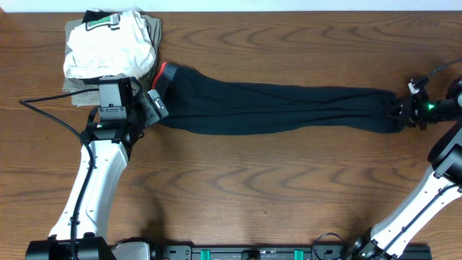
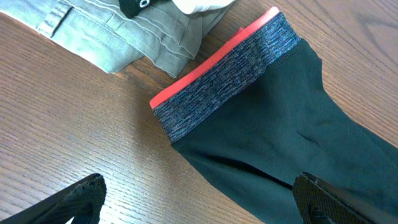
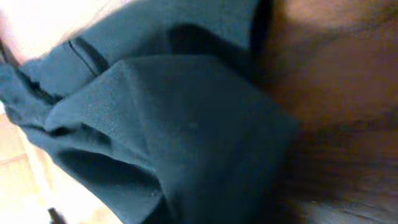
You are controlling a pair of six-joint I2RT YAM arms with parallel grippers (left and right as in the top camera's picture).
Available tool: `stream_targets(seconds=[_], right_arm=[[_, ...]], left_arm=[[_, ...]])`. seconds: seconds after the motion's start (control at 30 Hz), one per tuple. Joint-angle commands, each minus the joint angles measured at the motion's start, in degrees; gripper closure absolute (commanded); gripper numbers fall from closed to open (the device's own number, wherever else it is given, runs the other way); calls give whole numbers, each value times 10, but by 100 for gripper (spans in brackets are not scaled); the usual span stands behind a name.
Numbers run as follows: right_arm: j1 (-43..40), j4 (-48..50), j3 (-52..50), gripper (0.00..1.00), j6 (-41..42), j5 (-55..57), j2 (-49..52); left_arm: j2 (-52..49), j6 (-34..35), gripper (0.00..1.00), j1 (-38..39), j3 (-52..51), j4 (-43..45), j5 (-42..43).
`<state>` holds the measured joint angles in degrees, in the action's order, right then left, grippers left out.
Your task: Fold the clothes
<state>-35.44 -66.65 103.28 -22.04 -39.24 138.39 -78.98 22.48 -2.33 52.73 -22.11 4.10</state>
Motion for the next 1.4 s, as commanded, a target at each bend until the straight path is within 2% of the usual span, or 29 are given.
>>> stream_targets(seconds=[0.0, 0.23, 0.33, 0.53, 0.73, 0.9, 1.37], right_arm=[[5, 13, -19, 99, 49, 98, 38], [-33, 12, 1, 99, 119, 124, 37], [-51, -7, 30, 99, 122, 132, 37], [-65, -67, 114, 99, 130, 239, 37], [-58, -121, 197, 99, 217, 303, 37], [-29, -163, 253, 99, 272, 365, 34], [134, -211, 283, 99, 297, 425, 2]], left_arm=[[2, -3, 2, -3, -4, -1, -1], [2, -3, 2, -3, -4, -1, -1], [2, -3, 2, -3, -4, -2, -1], [2, -3, 2, -3, -4, -2, -1], [2, -3, 2, -3, -4, -1, -1], [2, -3, 2, -3, -4, -1, -1], [2, -3, 2, -3, -4, -1, -1]])
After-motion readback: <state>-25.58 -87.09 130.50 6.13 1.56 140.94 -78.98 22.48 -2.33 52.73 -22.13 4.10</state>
